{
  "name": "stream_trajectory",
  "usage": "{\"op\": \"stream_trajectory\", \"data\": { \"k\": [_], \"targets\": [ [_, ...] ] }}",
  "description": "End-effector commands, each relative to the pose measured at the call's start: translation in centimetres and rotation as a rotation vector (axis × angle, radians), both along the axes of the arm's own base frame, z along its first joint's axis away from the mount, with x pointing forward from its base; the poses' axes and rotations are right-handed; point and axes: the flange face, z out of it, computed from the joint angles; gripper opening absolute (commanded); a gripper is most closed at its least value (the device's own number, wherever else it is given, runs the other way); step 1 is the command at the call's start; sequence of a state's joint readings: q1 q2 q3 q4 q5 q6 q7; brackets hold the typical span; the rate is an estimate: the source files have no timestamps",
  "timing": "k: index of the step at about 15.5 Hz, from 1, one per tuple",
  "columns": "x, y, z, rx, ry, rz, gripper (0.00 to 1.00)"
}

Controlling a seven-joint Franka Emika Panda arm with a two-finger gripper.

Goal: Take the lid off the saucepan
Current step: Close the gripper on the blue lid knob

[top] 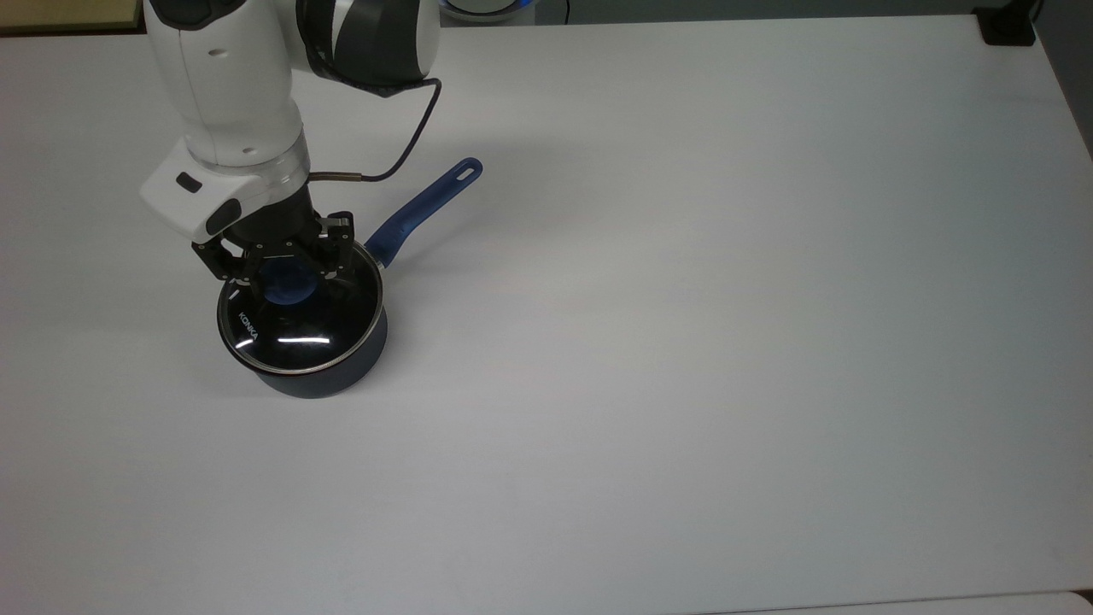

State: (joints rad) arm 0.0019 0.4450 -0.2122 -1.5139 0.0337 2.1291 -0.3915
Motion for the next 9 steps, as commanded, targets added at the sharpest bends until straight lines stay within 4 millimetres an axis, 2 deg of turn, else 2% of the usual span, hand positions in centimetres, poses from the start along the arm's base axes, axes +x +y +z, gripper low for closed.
{"op": "stream_trajectory", "data": {
  "k": [1, 5, 9],
  "targets": [
    [-0.5, 0.3, 3.2, 0.035, -0.018, 0.007, 0.54],
    [-0.7, 0.7, 4.2, 0.048, -0.018, 0.006, 0.54],
    [-0.9, 4.4, 6.7, 0.048, -0.050, 0.052, 0.54]
  ]
}}
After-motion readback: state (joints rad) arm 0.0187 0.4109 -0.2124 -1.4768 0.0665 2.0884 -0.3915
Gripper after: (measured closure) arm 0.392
